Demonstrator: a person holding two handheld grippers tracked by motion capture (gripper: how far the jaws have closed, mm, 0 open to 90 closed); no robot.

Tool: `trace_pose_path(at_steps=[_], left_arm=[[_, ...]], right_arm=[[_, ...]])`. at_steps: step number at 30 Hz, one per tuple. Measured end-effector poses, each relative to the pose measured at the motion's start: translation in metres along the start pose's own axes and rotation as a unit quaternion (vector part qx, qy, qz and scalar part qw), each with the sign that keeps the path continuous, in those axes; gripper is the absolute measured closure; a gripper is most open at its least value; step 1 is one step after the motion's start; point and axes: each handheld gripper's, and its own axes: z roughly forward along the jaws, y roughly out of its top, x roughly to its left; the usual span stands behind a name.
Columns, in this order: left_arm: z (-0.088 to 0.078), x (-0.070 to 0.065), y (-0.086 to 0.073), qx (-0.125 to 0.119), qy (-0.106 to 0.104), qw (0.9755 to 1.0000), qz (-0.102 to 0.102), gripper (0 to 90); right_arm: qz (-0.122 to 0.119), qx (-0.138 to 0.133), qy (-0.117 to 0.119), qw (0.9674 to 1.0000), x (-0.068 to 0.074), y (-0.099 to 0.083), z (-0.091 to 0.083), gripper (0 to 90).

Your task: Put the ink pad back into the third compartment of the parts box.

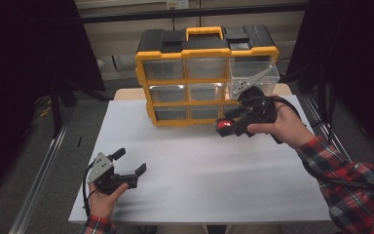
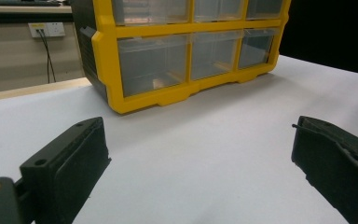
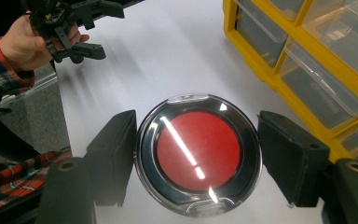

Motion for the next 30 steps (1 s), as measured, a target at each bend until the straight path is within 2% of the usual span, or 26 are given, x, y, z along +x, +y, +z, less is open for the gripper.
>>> trace_pose_path(at_steps=[9,13,15,17,20,21,26,30], left_arm=[[0.000,0.000,0.000,0.000,0.002,1.0000,0.000,3.5],[0.000,0.000,0.000,0.000,0.000,1.0000,0.001,3.5],[0.000,0.001,0.000,0.000,-0.001,1.0000,0.003,3.5],[0.000,0.000,0.000,0.000,0.002,1.0000,0.000,3.5],[0.000,0.000,0.000,-0.001,-0.001,1.0000,0.000,3.5],[0.000,0.000,0.000,-0.001,-0.001,1.0000,0.000,3.5],[0.000,0.000,0.000,0.000,0.002,1.0000,0.001,3.5],[0.000,0.000,0.000,0.000,0.002,1.0000,0.000,3.5]], right_arm=[[-0.001,0.000,0.000,1.0000,0.002,0.008,-0.008,30.4],[-0.010,-0.004,0.002,0.9999,0.002,0.011,-0.009,30.4],[-0.003,0.000,0.001,1.0000,0.003,0.012,-0.011,30.3],[-0.010,-0.004,0.002,0.9999,0.002,0.013,-0.011,30.4],[-0.010,-0.005,-0.001,0.9999,0.001,0.014,-0.013,30.4],[-0.003,0.000,-0.001,1.0000,0.002,0.015,-0.014,30.4],[-0.012,-0.002,-0.001,0.9999,0.000,0.017,-0.018,30.4],[-0.008,0.002,-0.004,1.0000,0.000,0.017,-0.020,30.4]])
